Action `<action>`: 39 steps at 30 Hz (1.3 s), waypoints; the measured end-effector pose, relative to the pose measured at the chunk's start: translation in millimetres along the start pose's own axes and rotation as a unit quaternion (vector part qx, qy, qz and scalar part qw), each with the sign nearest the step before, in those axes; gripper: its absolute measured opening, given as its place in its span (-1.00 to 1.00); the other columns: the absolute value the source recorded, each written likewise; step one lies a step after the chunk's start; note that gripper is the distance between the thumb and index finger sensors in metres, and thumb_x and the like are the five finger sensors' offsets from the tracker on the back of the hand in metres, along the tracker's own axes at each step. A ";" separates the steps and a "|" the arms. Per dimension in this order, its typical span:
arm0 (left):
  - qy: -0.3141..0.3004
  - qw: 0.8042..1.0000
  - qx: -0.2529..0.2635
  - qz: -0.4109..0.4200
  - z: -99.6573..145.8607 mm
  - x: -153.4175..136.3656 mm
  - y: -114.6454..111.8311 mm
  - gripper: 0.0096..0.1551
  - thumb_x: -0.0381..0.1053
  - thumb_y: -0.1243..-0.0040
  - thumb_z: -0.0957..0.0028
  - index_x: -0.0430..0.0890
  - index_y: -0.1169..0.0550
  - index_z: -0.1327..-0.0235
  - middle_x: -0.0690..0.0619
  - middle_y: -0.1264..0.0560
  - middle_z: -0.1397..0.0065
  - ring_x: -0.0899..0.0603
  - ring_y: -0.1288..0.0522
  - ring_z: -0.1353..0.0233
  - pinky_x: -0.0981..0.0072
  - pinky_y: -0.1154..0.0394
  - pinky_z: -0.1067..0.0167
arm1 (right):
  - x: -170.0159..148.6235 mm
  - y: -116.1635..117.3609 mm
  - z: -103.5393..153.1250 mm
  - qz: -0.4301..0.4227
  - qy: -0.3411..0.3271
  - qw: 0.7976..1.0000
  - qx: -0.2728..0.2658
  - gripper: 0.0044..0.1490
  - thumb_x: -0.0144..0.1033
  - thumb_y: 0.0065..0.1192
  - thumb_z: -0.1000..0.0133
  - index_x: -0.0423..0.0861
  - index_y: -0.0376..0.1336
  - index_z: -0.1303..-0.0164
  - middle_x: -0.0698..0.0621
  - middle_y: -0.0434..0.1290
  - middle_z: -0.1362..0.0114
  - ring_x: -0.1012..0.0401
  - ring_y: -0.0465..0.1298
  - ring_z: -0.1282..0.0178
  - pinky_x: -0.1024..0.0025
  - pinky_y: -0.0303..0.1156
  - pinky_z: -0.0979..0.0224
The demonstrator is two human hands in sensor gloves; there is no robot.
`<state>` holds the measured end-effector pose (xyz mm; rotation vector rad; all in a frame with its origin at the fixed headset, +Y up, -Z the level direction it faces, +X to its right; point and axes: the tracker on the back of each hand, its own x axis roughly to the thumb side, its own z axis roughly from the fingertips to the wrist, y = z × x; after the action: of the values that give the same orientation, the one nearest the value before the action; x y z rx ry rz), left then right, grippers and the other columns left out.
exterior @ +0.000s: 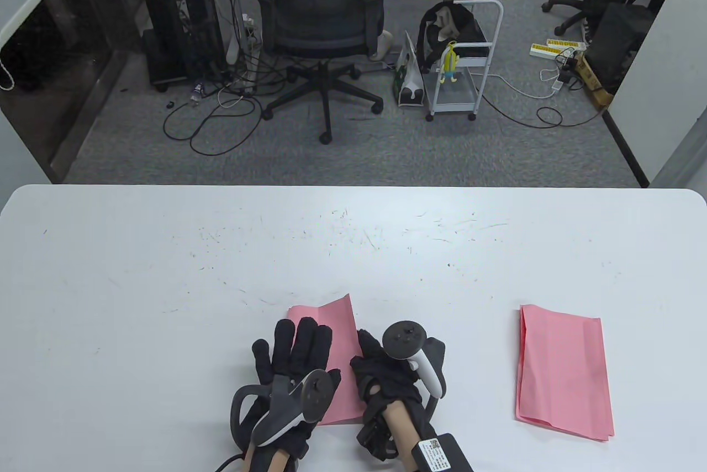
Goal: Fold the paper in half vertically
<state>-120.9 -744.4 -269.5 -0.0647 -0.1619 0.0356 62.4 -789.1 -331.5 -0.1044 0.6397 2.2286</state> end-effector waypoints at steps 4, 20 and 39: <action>0.001 1.000 0.017 -0.006 1.9 -0.2 1.3 -0.08 0.39 0.39 -0.21 0.14 0.29 -0.74 0.03 0.35 -0.85 -0.36 0.32 -0.79 -0.54 0.22 -0.57 | 2.4 -12.7 5.8 -0.008 -0.009 1.000 -0.019 -0.29 -0.24 0.28 -0.06 0.09 0.12 -0.44 0.15 0.56 -0.27 0.35 0.72 0.04 0.40 0.65 -0.02; 0.003 1.000 0.004 -0.012 0.9 1.4 0.5 -0.07 0.39 0.39 -0.21 0.13 0.28 -0.75 0.02 0.33 -0.86 -0.37 0.32 -0.79 -0.54 0.21 -0.57 | -32.6 -176.7 87.8 -0.042 0.001 0.982 -0.186 -0.32 -0.25 0.28 -0.05 0.11 0.16 -0.42 0.15 0.56 -0.26 0.31 0.71 0.04 0.34 0.63 -0.05; 0.011 1.000 -0.008 -0.012 -0.4 -0.3 0.9 -0.08 0.38 0.39 -0.21 0.12 0.26 -0.76 0.03 0.31 -0.86 -0.36 0.30 -0.80 -0.54 0.21 -0.57 | -189.9 -256.5 120.2 -0.086 0.195 0.946 -0.244 -0.34 -0.26 0.28 -0.06 0.12 0.18 -0.41 0.13 0.55 -0.28 0.26 0.68 0.00 0.27 0.59 -0.11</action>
<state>-121.1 -743.5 -270.0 -0.0786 -0.1402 0.0091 392.3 -719.0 -280.7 -0.8373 0.2509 2.1632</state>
